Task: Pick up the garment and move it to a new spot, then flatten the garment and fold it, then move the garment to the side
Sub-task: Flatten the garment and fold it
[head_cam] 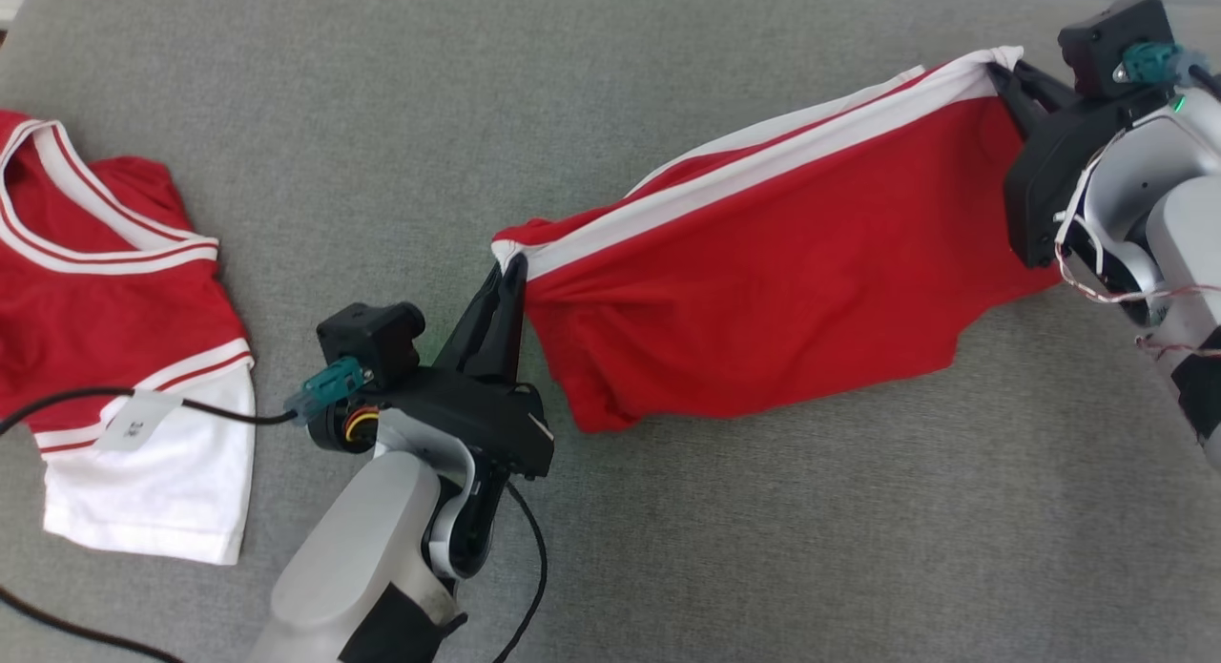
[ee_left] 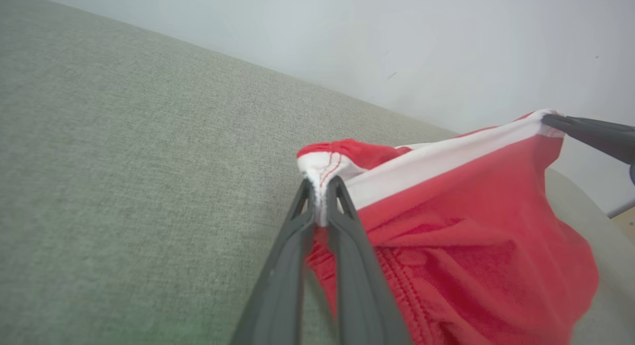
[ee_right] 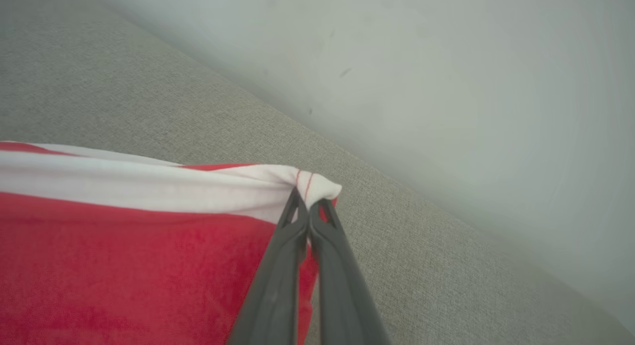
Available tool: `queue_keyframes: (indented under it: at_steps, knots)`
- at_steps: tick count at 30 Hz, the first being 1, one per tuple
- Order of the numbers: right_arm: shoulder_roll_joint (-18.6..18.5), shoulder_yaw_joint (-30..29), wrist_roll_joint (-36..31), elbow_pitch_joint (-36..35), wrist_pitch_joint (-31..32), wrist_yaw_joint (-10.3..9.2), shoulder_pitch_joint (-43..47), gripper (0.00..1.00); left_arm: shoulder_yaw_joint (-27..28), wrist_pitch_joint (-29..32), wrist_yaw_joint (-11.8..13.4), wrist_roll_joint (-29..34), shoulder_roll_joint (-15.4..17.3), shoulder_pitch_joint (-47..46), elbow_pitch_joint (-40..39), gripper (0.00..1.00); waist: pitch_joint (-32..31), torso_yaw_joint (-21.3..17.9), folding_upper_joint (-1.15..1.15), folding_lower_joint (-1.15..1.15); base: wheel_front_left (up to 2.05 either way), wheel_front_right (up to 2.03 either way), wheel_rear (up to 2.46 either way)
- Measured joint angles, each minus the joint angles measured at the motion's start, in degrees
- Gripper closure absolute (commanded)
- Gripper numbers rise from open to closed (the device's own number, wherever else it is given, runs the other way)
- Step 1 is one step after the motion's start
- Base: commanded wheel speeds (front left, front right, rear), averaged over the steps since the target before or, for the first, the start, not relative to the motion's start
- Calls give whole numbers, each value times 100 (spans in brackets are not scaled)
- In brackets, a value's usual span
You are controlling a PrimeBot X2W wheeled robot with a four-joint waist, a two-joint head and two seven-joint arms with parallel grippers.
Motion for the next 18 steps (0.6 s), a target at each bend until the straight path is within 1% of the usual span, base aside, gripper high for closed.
queue_keyframes:
  at_steps: [5, 6, 7, 8, 9, 10, 11, 12, 13, 16, 18]
  knots:
    - [116, 99, 98, 526, -226, 0, -309, 100, -44, -45, -5, -5, -70, -268, 240, 100, 147, 147, 0, -1, 0, 0, 0]
    - [148, 103, 109, 641, -281, 0, -367, 100, -48, -49, -15, -5, -77, -305, 285, 96, 167, 172, 0, -1, 0, 0, 0]
    - [177, 105, 118, 737, -334, 0, -415, 100, -57, -52, -32, -7, -86, -339, 318, 81, 183, 195, 0, -1, 0, 0, 0]
    - [216, 119, 118, 837, -374, 0, -458, 100, -66, -68, -32, -7, -97, -364, 354, 57, 196, 215, 0, -1, 0, 0, 0]
    - [252, 145, 116, 931, -406, 0, -503, 100, -74, -75, -33, -5, -103, -379, 398, 0, 207, 231, 0, -1, 0, 0, 0]
    - [288, 155, 116, 1017, -459, 0, -539, 100, -84, -92, -40, -3, -107, -395, 433, 0, 213, 245, 0, -1, 0, 0, 0]
    - [314, 161, 111, 1112, -523, 0, -584, 91, -91, -99, -40, 5, -110, -426, 446, 0, 216, 257, 0, -1, 0, 0, 0]
    - [334, 166, 107, 1182, -613, 0, -631, 61, -97, -105, -41, 25, -115, -464, 448, 0, 217, 267, 0, -1, 0, 0, 0]
    - [350, 167, 107, 1261, -699, 0, -664, 0, -103, -122, -46, 44, -120, -489, 453, 0, 213, 280, 0, -1, 0, 0, 0]
    - [419, 163, 116, 1529, -865, 0, -709, 0, -96, -127, -49, 98, -131, -487, 425, 0, 164, 302, 0, -1, 0, 0, 0]
    - [449, 137, 140, 1666, -982, 0, -749, 0, 27, -140, -41, 223, -137, -450, 288, 0, 114, 310, 0, -1, 0, 0, 0]
